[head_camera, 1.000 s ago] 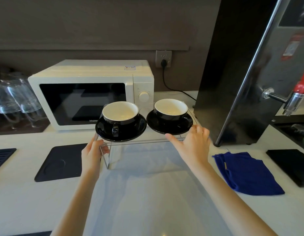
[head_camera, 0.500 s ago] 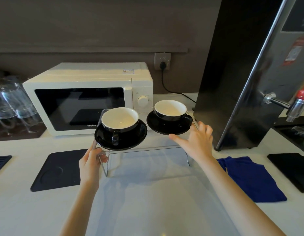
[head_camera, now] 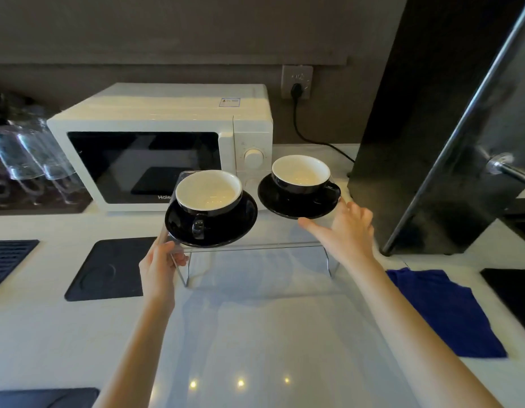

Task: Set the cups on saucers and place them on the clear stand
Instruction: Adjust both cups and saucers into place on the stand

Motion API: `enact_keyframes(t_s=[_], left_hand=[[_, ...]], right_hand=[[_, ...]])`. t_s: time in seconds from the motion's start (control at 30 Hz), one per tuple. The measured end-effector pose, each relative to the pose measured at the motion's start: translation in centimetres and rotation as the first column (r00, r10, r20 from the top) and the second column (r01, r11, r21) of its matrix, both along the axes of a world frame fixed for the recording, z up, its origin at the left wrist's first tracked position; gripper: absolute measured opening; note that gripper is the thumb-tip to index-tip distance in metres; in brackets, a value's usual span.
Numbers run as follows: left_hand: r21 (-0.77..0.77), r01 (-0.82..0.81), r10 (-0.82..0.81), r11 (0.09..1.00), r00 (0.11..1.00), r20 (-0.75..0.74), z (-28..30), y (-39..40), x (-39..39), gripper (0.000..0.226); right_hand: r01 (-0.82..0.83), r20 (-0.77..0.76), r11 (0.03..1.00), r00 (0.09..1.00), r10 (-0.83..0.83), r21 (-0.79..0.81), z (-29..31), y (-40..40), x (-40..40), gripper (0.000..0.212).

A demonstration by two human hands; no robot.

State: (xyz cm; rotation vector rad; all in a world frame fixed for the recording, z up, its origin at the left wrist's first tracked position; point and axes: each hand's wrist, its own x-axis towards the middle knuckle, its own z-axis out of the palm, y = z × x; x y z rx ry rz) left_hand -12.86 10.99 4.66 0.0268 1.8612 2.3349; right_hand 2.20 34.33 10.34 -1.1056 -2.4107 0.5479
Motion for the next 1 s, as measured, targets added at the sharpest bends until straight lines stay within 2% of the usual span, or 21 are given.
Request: enact_keyframes(t_s=[0.07,0.13,0.17,0.23,0.33,0.43,0.6,0.83,1.0], left_hand=[[-0.005,-0.015,0.015,1.0,1.0,-0.004,0.0,0.0,0.0,0.047],[-0.01,-0.021,0.021,1.0,1.0,-0.016,-0.1,0.2,0.0,0.047],[-0.018,-0.025,0.024,1.0,1.0,-0.018,-0.2,0.2,-0.1,0.048],[-0.033,-0.012,0.011,0.999,1.0,-0.023,-0.4,0.0,-0.4,0.048],[-0.063,0.034,-0.036,0.997,0.999,-0.036,-0.5,-0.4,-0.7,0.049],[-0.075,0.07,-0.073,0.995,0.996,-0.046,-0.5,-0.5,-0.8,0.05],[-0.037,0.054,-0.058,0.998,0.993,-0.098,-0.9,-0.4,-0.5,0.045],[-0.024,0.039,-0.041,0.999,0.995,-0.095,-0.9,-0.1,-0.1,0.045],[-0.056,0.071,-0.077,0.996,0.99,-0.121,-1.0,-0.4,0.1,0.041]], right_hand=[[0.078,-0.229,0.985,0.973,-0.042,0.151,-0.3,-1.5,0.5,0.061],[0.034,-0.357,0.936,0.929,0.1,0.351,-0.5,-2.8,0.4,0.04],[-0.041,-0.332,0.899,0.921,0.203,0.436,-0.5,-3.1,0.0,0.03],[-0.2,-0.177,0.836,0.927,0.33,0.511,-0.6,-3.0,-1.4,0.023],[-0.298,0.039,0.806,0.945,0.325,0.512,-0.7,-2.4,-3.0,0.028],[-0.368,0.116,0.752,0.923,0.367,0.547,-0.9,-1.6,-3.0,0.028],[-0.439,0.045,0.744,0.873,0.485,0.504,-1.7,-0.2,-2.7,0.023],[-0.551,-0.028,0.732,0.791,0.611,0.401,-1.5,1.5,-1.2,0.004],[-0.565,-0.076,0.74,0.774,0.628,0.364,-0.8,2.5,-0.1,0.018]])
